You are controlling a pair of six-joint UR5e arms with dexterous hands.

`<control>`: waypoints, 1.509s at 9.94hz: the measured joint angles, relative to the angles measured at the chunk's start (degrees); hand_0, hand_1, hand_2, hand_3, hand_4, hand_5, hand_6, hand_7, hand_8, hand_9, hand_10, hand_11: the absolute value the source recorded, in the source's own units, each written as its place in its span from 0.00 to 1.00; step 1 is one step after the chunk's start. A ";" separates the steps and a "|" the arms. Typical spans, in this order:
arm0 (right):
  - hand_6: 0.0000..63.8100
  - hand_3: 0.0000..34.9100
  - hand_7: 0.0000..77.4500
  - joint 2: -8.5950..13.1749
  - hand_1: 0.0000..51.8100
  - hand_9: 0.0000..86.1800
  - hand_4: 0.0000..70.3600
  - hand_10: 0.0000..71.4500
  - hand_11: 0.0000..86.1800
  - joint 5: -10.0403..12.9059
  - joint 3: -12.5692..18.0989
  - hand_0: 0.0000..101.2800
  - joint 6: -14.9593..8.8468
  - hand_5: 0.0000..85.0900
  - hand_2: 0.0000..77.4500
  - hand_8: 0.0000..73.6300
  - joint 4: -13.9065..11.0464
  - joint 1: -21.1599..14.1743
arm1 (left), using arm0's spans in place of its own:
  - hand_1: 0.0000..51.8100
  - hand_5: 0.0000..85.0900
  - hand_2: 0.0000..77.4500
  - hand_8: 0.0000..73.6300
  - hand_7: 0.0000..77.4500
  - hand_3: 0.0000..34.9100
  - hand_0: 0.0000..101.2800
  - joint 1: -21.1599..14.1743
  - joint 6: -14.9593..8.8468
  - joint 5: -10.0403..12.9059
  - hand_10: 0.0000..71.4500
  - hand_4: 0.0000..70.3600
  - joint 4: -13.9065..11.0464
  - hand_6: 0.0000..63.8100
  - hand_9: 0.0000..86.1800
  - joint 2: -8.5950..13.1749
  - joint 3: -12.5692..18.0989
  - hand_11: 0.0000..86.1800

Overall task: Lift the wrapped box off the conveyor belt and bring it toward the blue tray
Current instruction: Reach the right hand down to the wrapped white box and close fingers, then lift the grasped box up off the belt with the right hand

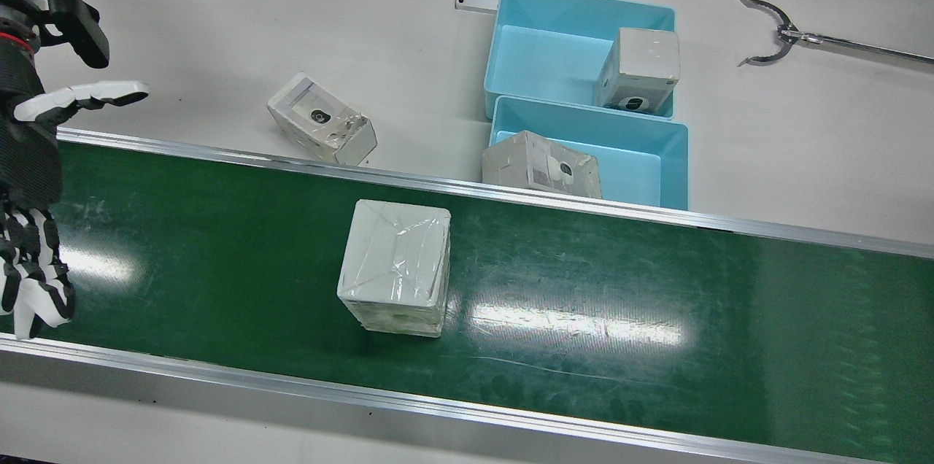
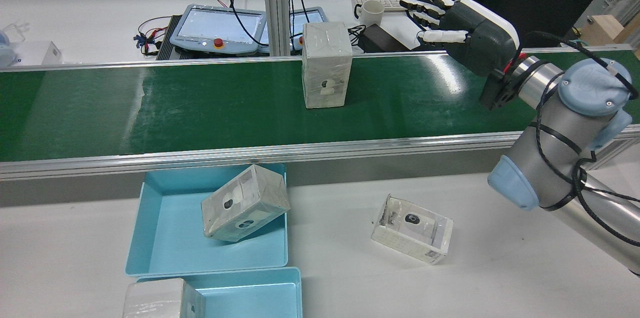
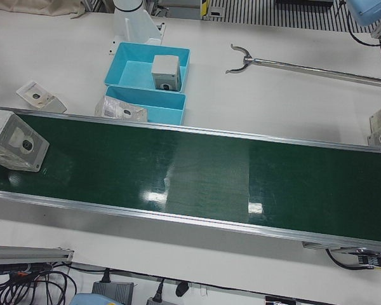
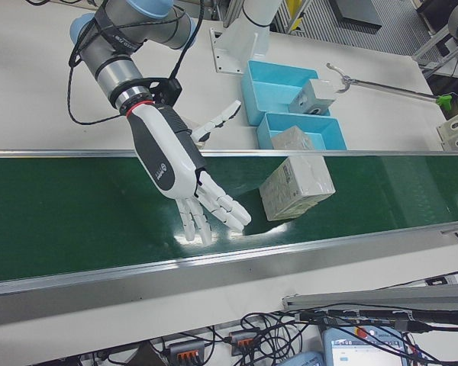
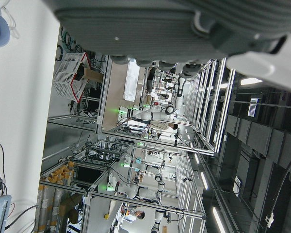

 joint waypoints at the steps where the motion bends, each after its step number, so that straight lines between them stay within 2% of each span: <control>1: 0.00 0.86 0.11 0.47 0.19 0.01 0.02 0.02 0.02 0.04 -0.30 0.36 0.00 0.06 0.07 0.00 0.00 -0.25 | 0.00 0.01 0.01 0.01 0.01 0.00 0.00 0.00 0.00 0.00 0.00 0.00 0.00 0.00 0.00 0.00 0.00 0.00; 2: 0.00 0.86 0.11 1.02 0.12 0.01 0.05 0.02 0.02 0.07 -0.52 0.37 0.01 0.10 0.16 0.00 0.00 -0.46 | 0.00 0.01 0.01 0.01 0.01 0.00 0.00 0.00 0.00 0.00 0.00 0.00 0.00 0.00 0.00 0.00 0.00 0.00; 3: 0.00 0.86 0.13 1.46 0.17 0.01 0.05 0.02 0.04 0.09 -0.70 0.37 0.01 0.12 0.11 0.00 -0.01 -0.64 | 0.00 0.01 0.01 0.01 0.01 0.00 0.00 0.00 0.00 0.00 0.01 0.00 0.00 0.00 0.00 0.00 0.00 0.00; 5: 0.00 0.86 0.13 1.79 0.14 0.01 0.05 0.02 0.04 0.07 -1.24 0.37 0.01 0.12 0.14 0.00 -0.01 -1.02 | 0.00 0.01 0.01 0.01 0.01 0.00 0.00 0.00 0.00 0.00 0.00 0.00 0.00 0.00 0.01 0.00 0.00 0.00; 7: 0.00 0.86 0.13 1.64 0.13 0.01 0.03 0.02 0.04 -0.02 -1.53 0.36 -0.41 0.09 0.13 0.00 -0.01 -1.60 | 0.00 0.01 0.01 0.01 0.01 0.00 0.00 0.00 0.00 0.00 0.01 0.00 0.00 0.00 0.00 0.00 0.00 0.00; 12: 0.00 0.86 0.13 1.48 0.13 0.01 0.05 0.02 0.04 -0.08 -1.62 0.36 -0.87 0.12 0.13 0.00 -0.01 -2.30 | 0.00 0.01 0.01 0.00 0.01 0.00 0.00 0.00 0.00 0.00 0.01 0.00 0.00 0.00 0.01 0.00 0.00 0.00; 13: 0.00 0.86 0.13 1.43 0.13 0.04 0.05 0.02 0.04 -0.08 -1.67 0.36 -0.91 0.14 0.13 0.00 -0.01 -2.53 | 0.00 0.01 0.01 0.00 0.01 0.00 0.00 0.00 0.00 0.00 0.01 0.00 0.00 0.00 0.01 0.00 0.00 0.00; 15: 0.00 0.84 0.13 1.32 0.14 0.04 0.03 0.02 0.04 -0.08 -2.28 0.35 -1.05 0.12 0.13 0.00 -0.01 -2.91 | 0.00 0.01 0.01 0.00 0.01 0.00 0.00 0.00 0.00 0.00 0.01 0.00 0.00 0.00 0.01 0.00 0.00 0.00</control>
